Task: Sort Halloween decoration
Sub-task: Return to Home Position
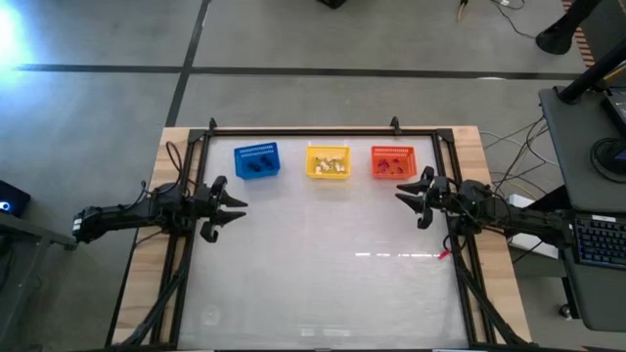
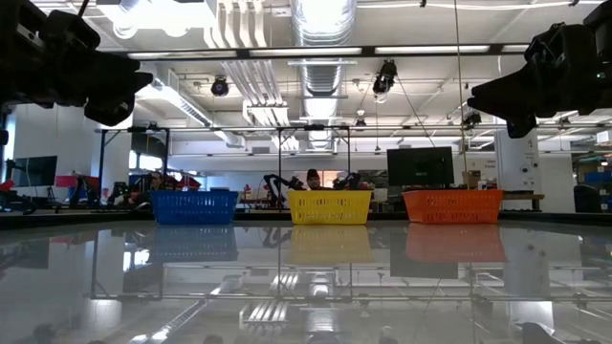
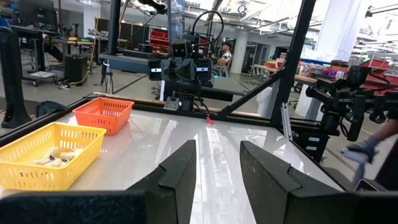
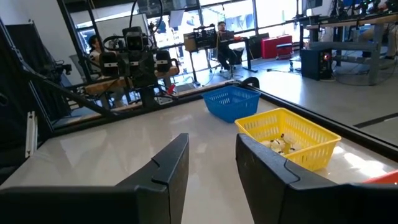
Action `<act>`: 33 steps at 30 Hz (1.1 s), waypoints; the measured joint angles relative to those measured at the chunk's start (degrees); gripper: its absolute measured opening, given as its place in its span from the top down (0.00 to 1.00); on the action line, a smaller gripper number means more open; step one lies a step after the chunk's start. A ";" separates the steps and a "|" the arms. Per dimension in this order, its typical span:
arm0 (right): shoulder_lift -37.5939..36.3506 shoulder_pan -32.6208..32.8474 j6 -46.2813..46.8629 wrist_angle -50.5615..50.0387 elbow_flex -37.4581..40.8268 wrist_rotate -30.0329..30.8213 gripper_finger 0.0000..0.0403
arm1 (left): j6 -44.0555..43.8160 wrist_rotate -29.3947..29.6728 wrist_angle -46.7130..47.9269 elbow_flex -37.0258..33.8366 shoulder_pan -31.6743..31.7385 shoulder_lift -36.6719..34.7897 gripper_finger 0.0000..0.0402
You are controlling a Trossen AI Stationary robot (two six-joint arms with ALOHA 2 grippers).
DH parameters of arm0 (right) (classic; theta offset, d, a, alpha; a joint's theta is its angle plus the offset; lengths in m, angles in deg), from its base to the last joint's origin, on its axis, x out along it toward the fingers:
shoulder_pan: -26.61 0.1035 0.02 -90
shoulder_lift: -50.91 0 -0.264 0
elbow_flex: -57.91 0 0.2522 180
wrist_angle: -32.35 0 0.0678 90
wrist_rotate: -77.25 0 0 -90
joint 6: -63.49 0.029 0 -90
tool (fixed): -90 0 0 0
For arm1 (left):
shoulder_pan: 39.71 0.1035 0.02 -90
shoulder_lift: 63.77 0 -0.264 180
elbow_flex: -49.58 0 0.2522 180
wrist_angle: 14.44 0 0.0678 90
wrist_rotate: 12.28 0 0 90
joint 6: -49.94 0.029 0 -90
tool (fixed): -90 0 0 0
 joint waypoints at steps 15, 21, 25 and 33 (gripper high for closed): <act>0.00 0.00 0.00 -0.01 0.00 -0.01 0.68 | 0.00 0.00 0.00 0.01 0.00 0.00 0.73; 0.00 0.00 0.00 0.00 0.00 0.00 0.69 | 0.00 0.00 0.00 0.01 0.00 0.00 0.73; 0.00 0.01 0.00 0.00 0.00 -0.01 0.68 | -0.01 0.00 0.00 0.01 0.00 0.00 0.73; 0.00 0.00 0.00 -0.01 0.00 -0.02 0.67 | 0.00 0.00 -0.01 0.01 0.00 0.00 0.73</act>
